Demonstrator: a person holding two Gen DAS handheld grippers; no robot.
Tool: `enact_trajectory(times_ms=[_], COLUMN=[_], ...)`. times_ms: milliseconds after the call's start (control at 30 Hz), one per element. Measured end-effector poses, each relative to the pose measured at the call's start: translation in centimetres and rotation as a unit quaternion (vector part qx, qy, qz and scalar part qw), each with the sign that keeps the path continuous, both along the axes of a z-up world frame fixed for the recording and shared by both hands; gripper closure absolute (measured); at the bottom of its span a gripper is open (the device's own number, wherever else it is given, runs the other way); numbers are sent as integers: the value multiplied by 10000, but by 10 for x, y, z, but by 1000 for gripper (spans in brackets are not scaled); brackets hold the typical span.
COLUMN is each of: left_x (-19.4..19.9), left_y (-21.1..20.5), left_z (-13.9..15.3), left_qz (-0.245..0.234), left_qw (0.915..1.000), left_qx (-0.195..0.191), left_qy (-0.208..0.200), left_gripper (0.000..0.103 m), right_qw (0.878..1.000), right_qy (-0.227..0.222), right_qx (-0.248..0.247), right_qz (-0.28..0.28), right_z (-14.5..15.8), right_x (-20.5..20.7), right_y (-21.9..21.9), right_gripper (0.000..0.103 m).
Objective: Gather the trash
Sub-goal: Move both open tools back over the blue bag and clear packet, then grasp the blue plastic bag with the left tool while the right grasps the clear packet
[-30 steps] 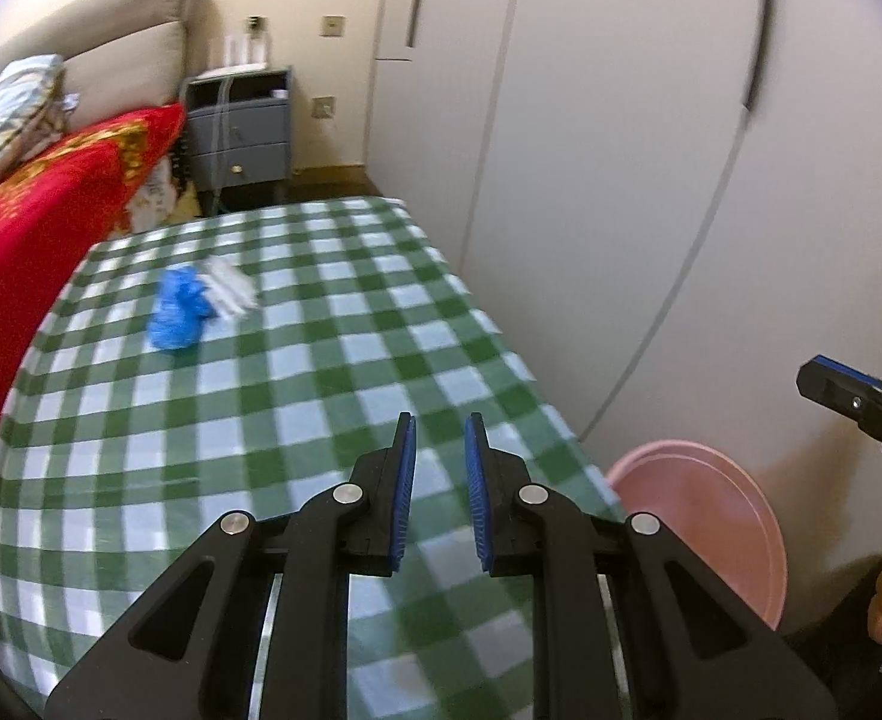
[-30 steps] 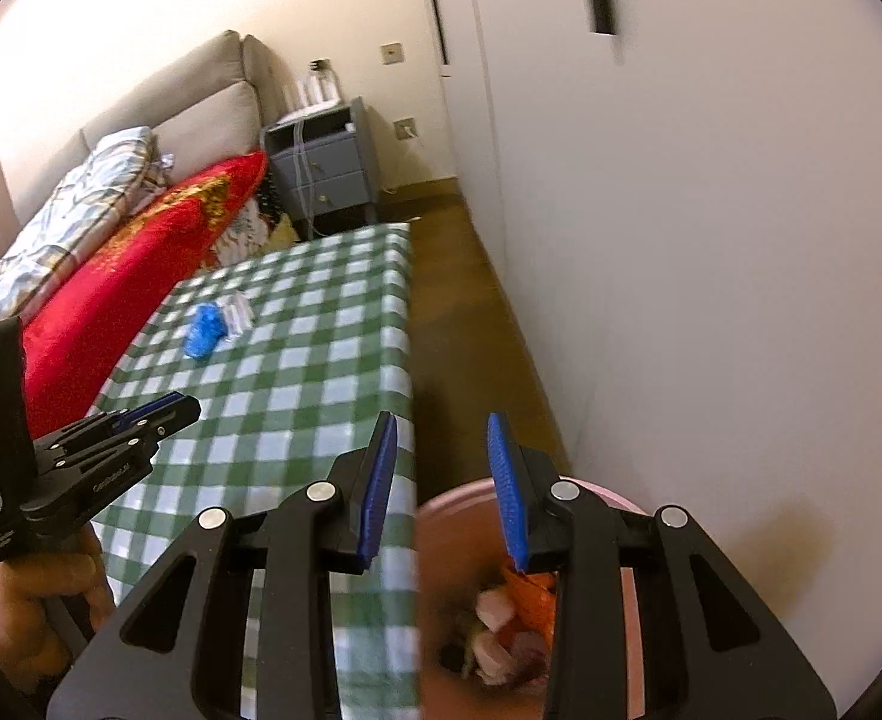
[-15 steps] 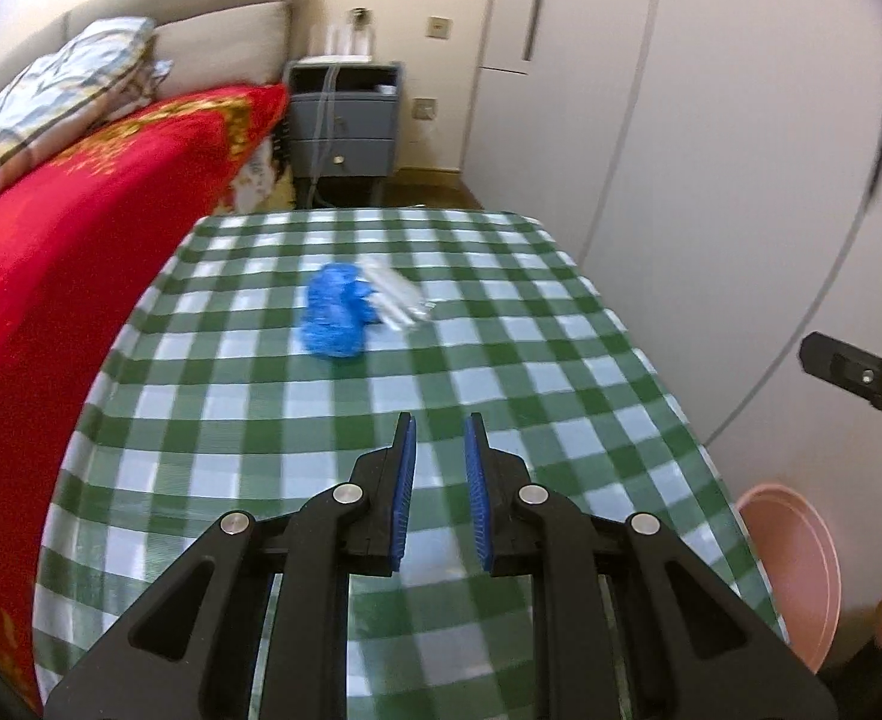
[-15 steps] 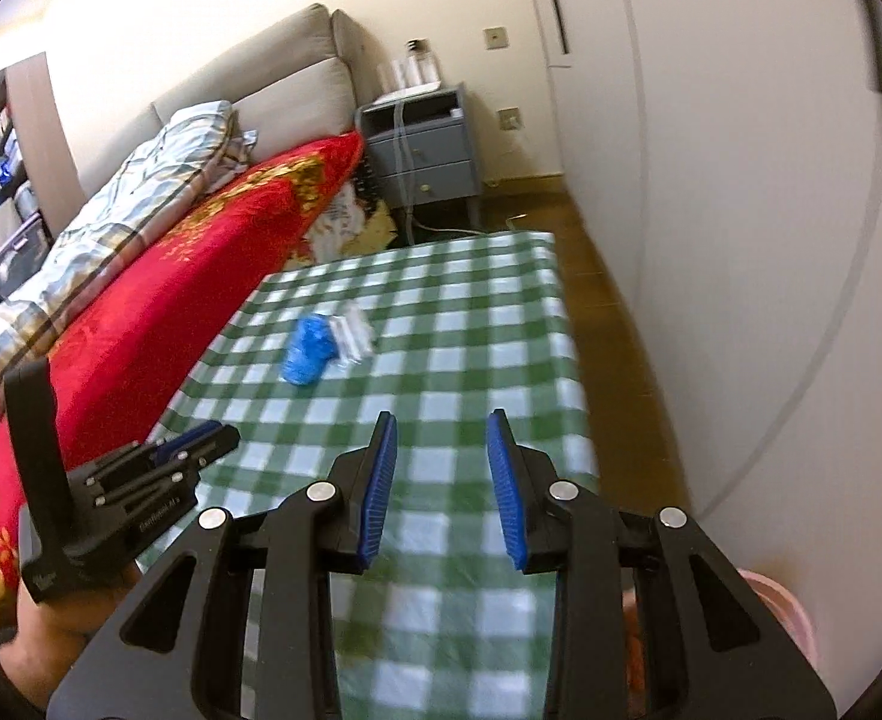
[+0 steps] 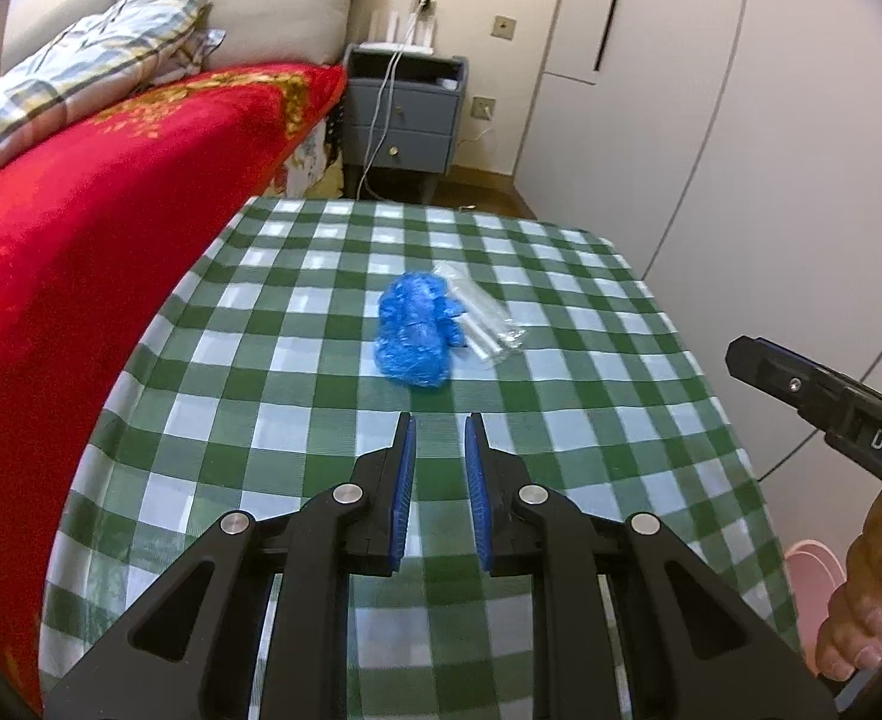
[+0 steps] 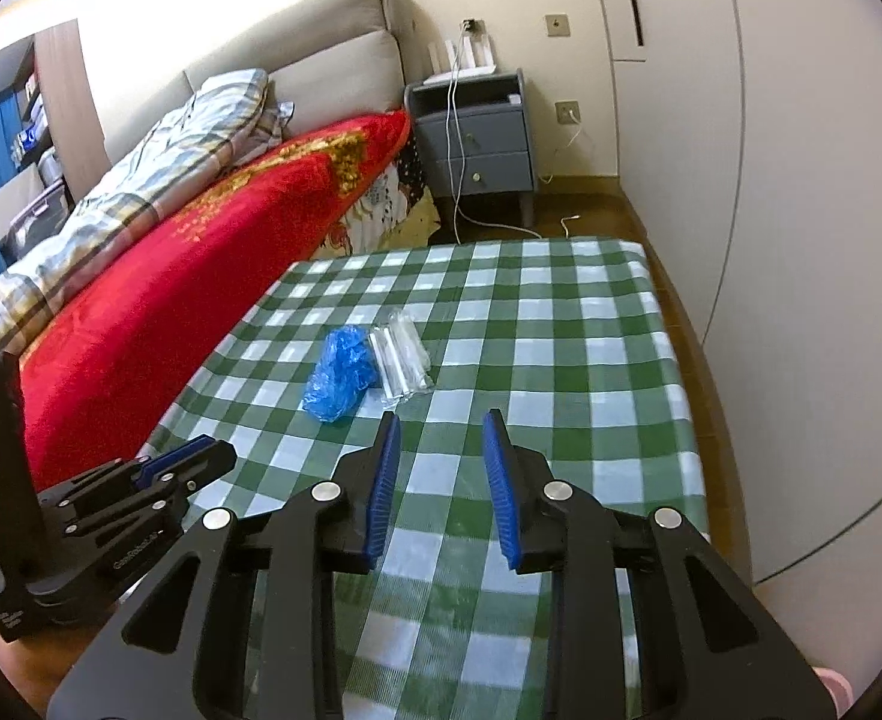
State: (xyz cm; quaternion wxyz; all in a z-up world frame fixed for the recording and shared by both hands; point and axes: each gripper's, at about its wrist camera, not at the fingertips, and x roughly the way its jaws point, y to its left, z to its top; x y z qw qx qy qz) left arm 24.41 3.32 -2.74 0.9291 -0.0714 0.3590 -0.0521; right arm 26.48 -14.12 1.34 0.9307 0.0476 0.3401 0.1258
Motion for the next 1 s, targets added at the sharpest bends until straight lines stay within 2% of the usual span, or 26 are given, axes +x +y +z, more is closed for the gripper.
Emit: enact_trajectory(times_ms=[200,367,400,500,800,1000], left_x=[19,33,37,47,75,96], left_y=[4,2,2,3,4,-2], left_z=[-21,-25,-25,-25,-36,-47], left_qz=[112,62,64,44,4,45], left_qw=[9998,9999,9999,9999,9997,9992], left_qx=[2,-31,-36,-126,-241,-142], left_qy=[192,116,80,15,62,360], left_gripper=[86,85,83,66,65,65], right_qw=[9995,9992,9992,9990,9981,9966], right_qy=[224,286,268,244,437,582], right_qx=[-104,6,57,176,299,427], right_qz=[219,265,278,318,317,385], right_z=[-27,-39,-38,-34,-51,-61], right_x=[30,55,61,75,109,121], right_y=[11,11,11,16,28,32], right_gripper=[74,74,74,74,74,72])
